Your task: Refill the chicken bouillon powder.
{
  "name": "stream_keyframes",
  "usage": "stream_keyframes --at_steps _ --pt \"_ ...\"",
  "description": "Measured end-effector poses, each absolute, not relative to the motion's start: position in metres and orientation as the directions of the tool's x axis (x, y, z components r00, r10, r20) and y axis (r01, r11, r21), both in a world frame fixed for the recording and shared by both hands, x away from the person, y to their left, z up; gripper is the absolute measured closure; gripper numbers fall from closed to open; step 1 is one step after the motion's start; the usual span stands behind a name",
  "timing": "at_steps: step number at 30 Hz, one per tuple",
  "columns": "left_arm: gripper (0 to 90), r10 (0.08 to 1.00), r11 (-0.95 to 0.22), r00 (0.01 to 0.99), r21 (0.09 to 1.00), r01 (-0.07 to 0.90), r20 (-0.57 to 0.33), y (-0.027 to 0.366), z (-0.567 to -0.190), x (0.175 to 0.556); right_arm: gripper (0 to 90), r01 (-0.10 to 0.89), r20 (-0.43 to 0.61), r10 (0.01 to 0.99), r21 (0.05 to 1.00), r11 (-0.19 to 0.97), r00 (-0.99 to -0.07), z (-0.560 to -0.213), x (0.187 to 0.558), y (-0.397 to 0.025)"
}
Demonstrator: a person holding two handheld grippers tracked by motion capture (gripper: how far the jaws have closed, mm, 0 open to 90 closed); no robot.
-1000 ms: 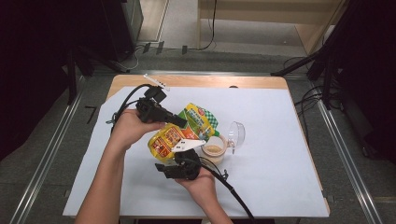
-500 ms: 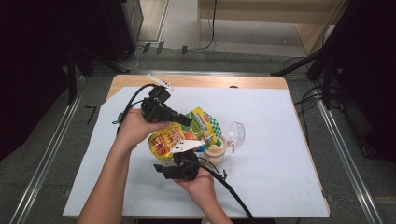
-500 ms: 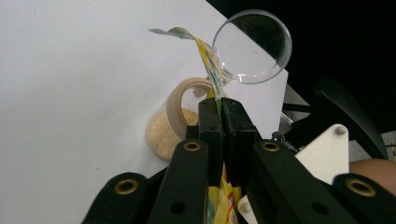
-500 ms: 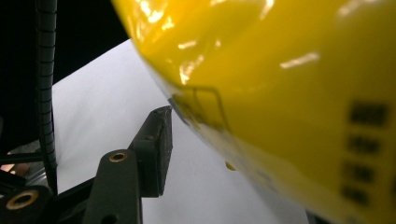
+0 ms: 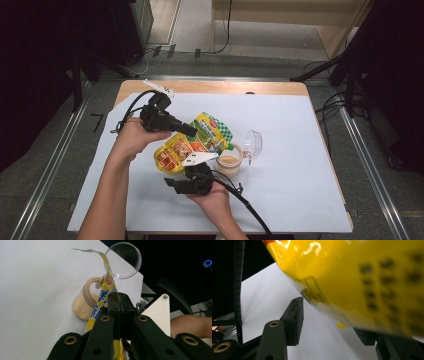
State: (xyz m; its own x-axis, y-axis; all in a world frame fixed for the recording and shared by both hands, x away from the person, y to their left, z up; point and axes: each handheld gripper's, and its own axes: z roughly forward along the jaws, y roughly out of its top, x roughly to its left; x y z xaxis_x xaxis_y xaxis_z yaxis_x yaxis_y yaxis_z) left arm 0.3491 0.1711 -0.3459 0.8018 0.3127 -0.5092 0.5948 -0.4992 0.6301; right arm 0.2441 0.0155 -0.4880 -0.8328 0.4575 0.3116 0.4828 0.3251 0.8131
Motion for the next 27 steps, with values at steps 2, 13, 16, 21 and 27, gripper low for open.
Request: stream_keyframes --at_steps 2,13,16,21,27 --pt "90.0 0.311 -0.5 0.803 0.631 0.593 -0.509 0.173 -0.345 0.348 47.2 0.48 0.308 0.459 0.815 0.324 -0.833 -0.489 0.243 0.014" --pt "90.0 0.325 -0.462 0.789 0.64 0.614 -0.522 0.189 -0.345 0.347 46.6 0.46 0.29 0.473 0.838 0.295 -0.832 -0.483 0.238 0.003" --pt "90.0 0.319 -0.457 0.79 0.645 0.612 -0.523 0.192 -0.345 0.347 46.7 0.458 0.29 0.477 0.842 0.285 -0.83 -0.481 0.238 0.0" --pt "90.0 0.302 -0.449 0.803 0.667 0.595 -0.514 0.198 -0.346 0.347 47.0 0.454 0.289 0.481 0.849 0.271 -0.828 -0.479 0.237 -0.002" --pt "90.0 0.31 -0.426 0.797 0.673 0.604 -0.519 0.207 -0.348 0.349 46.9 0.434 0.275 0.471 0.859 0.271 -0.838 -0.478 0.231 -0.003"
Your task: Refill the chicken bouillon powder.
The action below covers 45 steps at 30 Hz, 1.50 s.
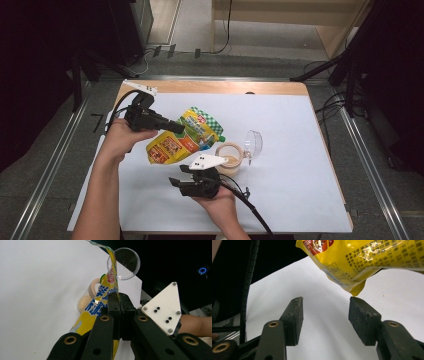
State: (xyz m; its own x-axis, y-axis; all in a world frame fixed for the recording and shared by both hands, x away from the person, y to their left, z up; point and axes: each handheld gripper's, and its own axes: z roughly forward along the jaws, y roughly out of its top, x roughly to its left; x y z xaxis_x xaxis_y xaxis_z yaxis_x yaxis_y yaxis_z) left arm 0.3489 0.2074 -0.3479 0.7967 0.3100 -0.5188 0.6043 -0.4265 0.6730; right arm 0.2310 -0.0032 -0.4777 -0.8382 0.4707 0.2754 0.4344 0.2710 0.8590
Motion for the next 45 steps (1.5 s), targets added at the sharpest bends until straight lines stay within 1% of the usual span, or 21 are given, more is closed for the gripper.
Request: stream_keyframes --at_steps 3,7,12,13,17,20,24,31,38,41,45 --pt "90.0 0.298 -0.419 0.801 0.683 0.599 -0.519 0.21 -0.35 0.35 46.9 0.433 0.274 0.469 0.859 0.273 -0.84 -0.478 0.229 -0.004" --pt "90.0 0.31 -0.394 0.8 0.696 0.6 -0.514 0.212 -0.352 0.353 46.9 0.439 0.283 0.47 0.858 0.265 -0.836 -0.478 0.229 -0.007" --pt "90.0 0.338 -0.361 0.788 0.702 0.614 -0.515 0.212 -0.358 0.36 46.9 0.431 0.275 0.464 0.86 0.272 -0.842 -0.478 0.229 -0.008" --pt "90.0 0.343 -0.348 0.778 0.698 0.626 -0.527 0.212 -0.361 0.363 46.9 0.428 0.271 0.465 0.861 0.273 -0.843 -0.478 0.229 -0.009" --pt "90.0 0.38 -0.329 0.76 0.691 0.644 -0.527 0.208 -0.369 0.37 47.1 0.438 0.282 0.465 0.858 0.269 -0.839 -0.477 0.229 -0.012" --pt "90.0 0.391 -0.324 0.761 0.697 0.64 -0.517 0.203 -0.374 0.373 47.5 0.438 0.282 0.466 0.857 0.27 -0.839 -0.477 0.228 -0.014" --pt "90.0 0.404 -0.288 0.754 0.711 0.642 -0.517 0.2 -0.382 0.377 47.6 0.433 0.276 0.465 0.859 0.273 -0.841 -0.476 0.229 -0.016" --pt "90.0 0.442 -0.266 0.725 0.695 0.668 -0.528 0.199 -0.398 0.382 48.1 0.442 0.282 0.473 0.856 0.269 -0.835 -0.474 0.232 -0.023" --pt "90.0 0.452 -0.258 0.727 0.704 0.661 -0.517 0.204 -0.398 0.377 48.4 0.435 0.264 0.47 0.847 0.305 -0.842 -0.472 0.236 -0.03" --pt "90.0 0.465 -0.259 0.723 0.703 0.662 -0.51 0.209 -0.396 0.373 48.5 0.427 0.254 0.455 0.841 0.332 -0.854 -0.47 0.238 -0.034" --pt "89.9 0.482 -0.26 0.722 0.706 0.659 -0.497 0.213 -0.394 0.368 48.5 0.431 0.265 0.429 0.83 0.355 -0.863 -0.467 0.242 -0.04"
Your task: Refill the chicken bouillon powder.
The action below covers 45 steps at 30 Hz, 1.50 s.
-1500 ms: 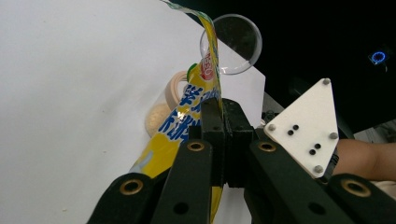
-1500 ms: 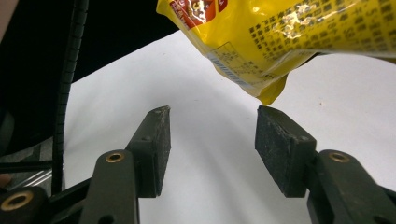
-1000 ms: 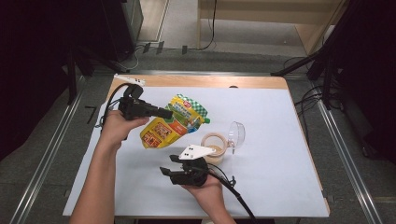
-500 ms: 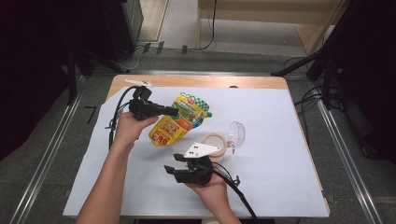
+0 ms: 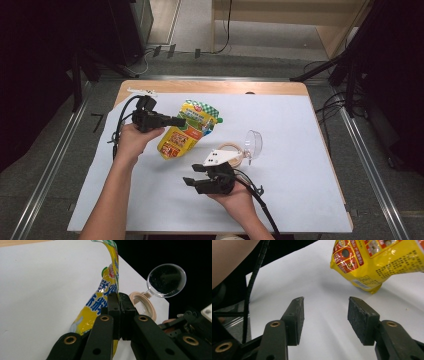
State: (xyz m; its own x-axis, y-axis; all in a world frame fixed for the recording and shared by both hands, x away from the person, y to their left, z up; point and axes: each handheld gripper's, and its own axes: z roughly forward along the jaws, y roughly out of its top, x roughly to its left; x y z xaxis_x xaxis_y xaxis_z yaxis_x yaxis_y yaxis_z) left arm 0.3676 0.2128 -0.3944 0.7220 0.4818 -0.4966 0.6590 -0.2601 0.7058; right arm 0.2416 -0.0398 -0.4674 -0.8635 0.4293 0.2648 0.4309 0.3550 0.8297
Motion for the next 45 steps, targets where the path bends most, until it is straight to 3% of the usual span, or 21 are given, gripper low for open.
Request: stream_keyframes --at_steps 30,34,45 --pt "86.4 0.537 -0.183 0.688 0.729 0.659 -0.488 0.262 -0.402 0.314 48.2 0.418 0.276 0.371 0.82 0.391 -0.887 -0.452 0.254 -0.091" --pt "81.4 0.532 -0.149 0.677 0.73 0.667 -0.509 0.27 -0.402 0.313 48.3 0.423 0.271 0.387 0.817 0.391 -0.881 -0.454 0.253 -0.094" --pt "72.3 0.524 -0.196 0.711 0.746 0.637 -0.469 0.269 -0.397 0.311 48.4 0.394 0.232 0.385 0.819 0.418 -0.893 -0.453 0.248 -0.092"
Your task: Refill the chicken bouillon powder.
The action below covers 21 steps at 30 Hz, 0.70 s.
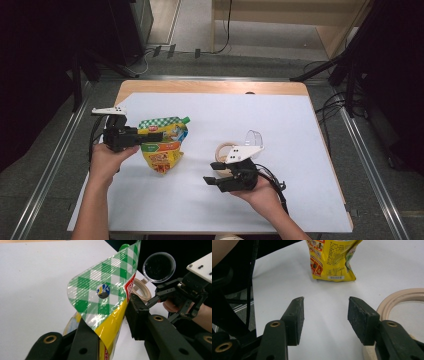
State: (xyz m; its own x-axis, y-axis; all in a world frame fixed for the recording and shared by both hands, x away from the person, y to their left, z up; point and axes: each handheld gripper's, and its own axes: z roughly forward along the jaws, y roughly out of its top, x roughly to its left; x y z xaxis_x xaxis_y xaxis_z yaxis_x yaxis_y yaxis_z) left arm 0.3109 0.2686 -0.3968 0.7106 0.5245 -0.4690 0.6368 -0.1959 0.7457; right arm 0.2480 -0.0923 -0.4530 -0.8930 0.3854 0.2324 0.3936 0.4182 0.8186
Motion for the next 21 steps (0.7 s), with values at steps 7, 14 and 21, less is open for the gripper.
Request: stream_keyframes --at_steps 7,14,21 --pt "64.1 0.533 -0.192 0.719 0.764 0.616 -0.446 0.268 -0.388 0.309 48.6 0.397 0.234 0.386 0.814 0.424 -0.892 -0.448 0.244 -0.092" --pt "56.0 0.543 -0.162 0.718 0.784 0.599 -0.436 0.269 -0.376 0.306 48.5 0.412 0.242 0.402 0.81 0.417 -0.883 -0.443 0.244 -0.096" --pt "54.4 0.58 -0.146 0.685 0.771 0.62 -0.441 0.273 -0.365 0.307 48.5 0.415 0.24 0.409 0.808 0.419 -0.881 -0.441 0.243 -0.101"
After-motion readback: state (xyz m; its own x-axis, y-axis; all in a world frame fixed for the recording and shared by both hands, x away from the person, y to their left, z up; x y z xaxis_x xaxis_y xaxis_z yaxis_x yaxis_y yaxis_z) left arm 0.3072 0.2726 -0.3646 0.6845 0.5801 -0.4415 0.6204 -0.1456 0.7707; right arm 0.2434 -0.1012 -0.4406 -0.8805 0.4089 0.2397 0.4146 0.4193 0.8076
